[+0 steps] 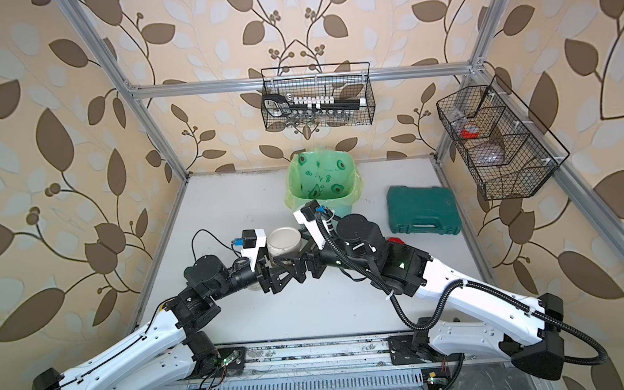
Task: Empty moldy peanuts from jars
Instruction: Unscrew the lid from the jar.
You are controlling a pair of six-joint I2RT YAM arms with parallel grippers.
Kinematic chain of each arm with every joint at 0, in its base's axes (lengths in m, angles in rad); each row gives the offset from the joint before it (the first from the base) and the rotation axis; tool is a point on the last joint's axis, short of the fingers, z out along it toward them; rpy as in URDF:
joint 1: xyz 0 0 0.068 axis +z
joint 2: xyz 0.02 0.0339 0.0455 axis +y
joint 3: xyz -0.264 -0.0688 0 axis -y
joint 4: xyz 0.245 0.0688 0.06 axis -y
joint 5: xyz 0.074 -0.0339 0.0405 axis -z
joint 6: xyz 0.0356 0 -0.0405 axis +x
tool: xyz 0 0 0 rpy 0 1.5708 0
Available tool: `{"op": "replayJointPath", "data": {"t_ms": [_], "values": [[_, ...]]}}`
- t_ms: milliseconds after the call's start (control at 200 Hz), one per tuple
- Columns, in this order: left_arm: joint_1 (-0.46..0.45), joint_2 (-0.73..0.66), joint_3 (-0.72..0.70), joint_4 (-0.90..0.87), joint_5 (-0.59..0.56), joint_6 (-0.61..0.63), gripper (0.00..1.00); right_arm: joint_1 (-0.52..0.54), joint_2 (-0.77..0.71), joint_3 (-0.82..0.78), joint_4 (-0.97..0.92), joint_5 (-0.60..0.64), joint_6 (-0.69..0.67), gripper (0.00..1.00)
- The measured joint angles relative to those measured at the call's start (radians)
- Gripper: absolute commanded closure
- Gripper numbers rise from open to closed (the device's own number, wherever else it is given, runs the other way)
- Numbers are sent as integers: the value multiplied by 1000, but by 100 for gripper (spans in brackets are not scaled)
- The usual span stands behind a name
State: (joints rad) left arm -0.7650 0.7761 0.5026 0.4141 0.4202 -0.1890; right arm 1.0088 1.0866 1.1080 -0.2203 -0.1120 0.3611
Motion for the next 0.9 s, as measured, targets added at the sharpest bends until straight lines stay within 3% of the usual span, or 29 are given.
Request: {"op": "replayJointPath", "data": {"t_ms": [280,370,505,595,900], "values": [[0,7,0,1,18,0,100,1,32,15,9,-2,-3,3],[0,8,0,1,23,0,100,0,35,15,11,1,-12,14],[-1,7,1,7,31,3,100,-1,35,15,14,13,-16,39],[-1,6,1,8,34,2,100,-1,35,15,15,16,-16,48],[-2,6,1,22,49,6,100,1,5,0,20,17,-14,50]]}}
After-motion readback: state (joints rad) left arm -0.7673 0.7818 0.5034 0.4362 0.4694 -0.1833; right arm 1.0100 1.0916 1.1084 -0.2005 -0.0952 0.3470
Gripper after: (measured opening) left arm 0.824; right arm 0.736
